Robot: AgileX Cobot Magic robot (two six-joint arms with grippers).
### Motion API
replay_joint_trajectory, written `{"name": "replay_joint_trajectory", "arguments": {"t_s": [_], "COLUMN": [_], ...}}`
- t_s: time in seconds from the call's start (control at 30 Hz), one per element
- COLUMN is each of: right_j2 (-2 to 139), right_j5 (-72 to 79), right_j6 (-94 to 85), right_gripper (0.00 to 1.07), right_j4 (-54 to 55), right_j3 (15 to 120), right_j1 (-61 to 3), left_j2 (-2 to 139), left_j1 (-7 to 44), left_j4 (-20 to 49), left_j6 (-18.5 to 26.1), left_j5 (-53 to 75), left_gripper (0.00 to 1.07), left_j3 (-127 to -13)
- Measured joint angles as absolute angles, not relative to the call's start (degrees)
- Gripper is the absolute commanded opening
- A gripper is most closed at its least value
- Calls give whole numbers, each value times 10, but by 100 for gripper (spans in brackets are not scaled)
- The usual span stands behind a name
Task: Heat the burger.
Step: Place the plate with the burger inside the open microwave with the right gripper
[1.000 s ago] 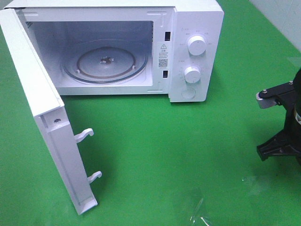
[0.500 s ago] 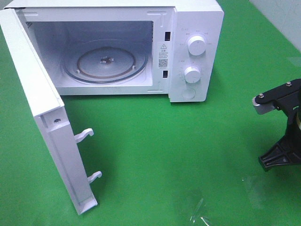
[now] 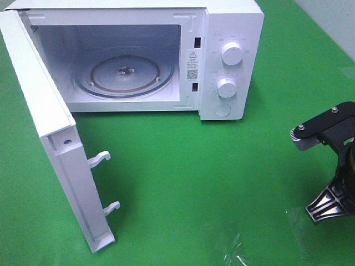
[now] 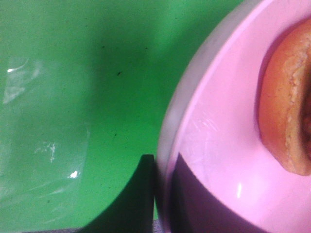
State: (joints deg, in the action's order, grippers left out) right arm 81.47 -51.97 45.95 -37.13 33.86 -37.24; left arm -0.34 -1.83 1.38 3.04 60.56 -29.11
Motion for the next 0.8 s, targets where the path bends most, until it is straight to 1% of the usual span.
{"name": "replay_joint_trajectory", "arguments": {"t_s": [0.03, 0.1, 0.2, 0.23, 0.27, 0.3, 0.4, 0.47, 0.5, 0.53, 0.57, 0.6, 0.63, 0.67, 0.7, 0.77, 0.8], "right_j2": [815, 808, 808, 808, 808, 808, 808, 807, 807, 807, 807, 807, 807, 807, 807, 807, 807], "right_j5": [-520, -532, -540, -547, -547, -551, -552, -556, -556, -556, -556, -557, -557, -558, -558, -559, -559], "right_j6": [460, 465, 469, 473, 473, 476, 480, 486, 486, 486, 486, 486, 486, 486, 486, 484, 484], "right_gripper": [0, 0, 0, 0, 0, 0, 0, 1, 1, 1, 1, 1, 1, 1, 1, 1, 1], "right_j4": [-371, -372, -372, -371, -371, -371, -371, -371, -371, -371, -371, -371, -371, -373, -373, -379, -379], "right_j3": [339, 334, 333, 333, 333, 333, 333, 333, 333, 333, 333, 333, 333, 333, 333, 333, 333], "right_j1": [-372, -409, -427, -447, -447, -466, -477, -514, -514, -532, -532, -551, -551, -570, -570, -596, -596], "left_j2": [-3, -3, -3, -3, -3, -3, -3, -3, -3, -3, -3, -3, -3, -3, -3, -3, -3], "left_j1": [-18, -18, -18, -18, -18, -18, -18, -18, -18, -18, -18, -18, -18, -18, -18, -18, -18], "left_j4": [14, 14, 14, 14, 14, 14, 14, 14, 14, 14, 14, 14, 14, 14, 14, 14, 14], "left_j6": [30, 30, 30, 30, 30, 30, 30, 30, 30, 30, 30, 30, 30, 30, 30, 30, 30], "left_j5": [606, 606, 606, 606, 606, 606, 606, 606, 606, 606, 606, 606, 606, 606, 606, 606, 606], "left_gripper": [98, 98, 98, 98, 98, 98, 98, 98, 98, 98, 98, 98, 98, 98, 98, 98, 98], "left_j3": [-291, -291, -291, -291, -291, -291, -291, -291, -291, -291, -291, -291, -291, -291, -291, -291, -291]}}
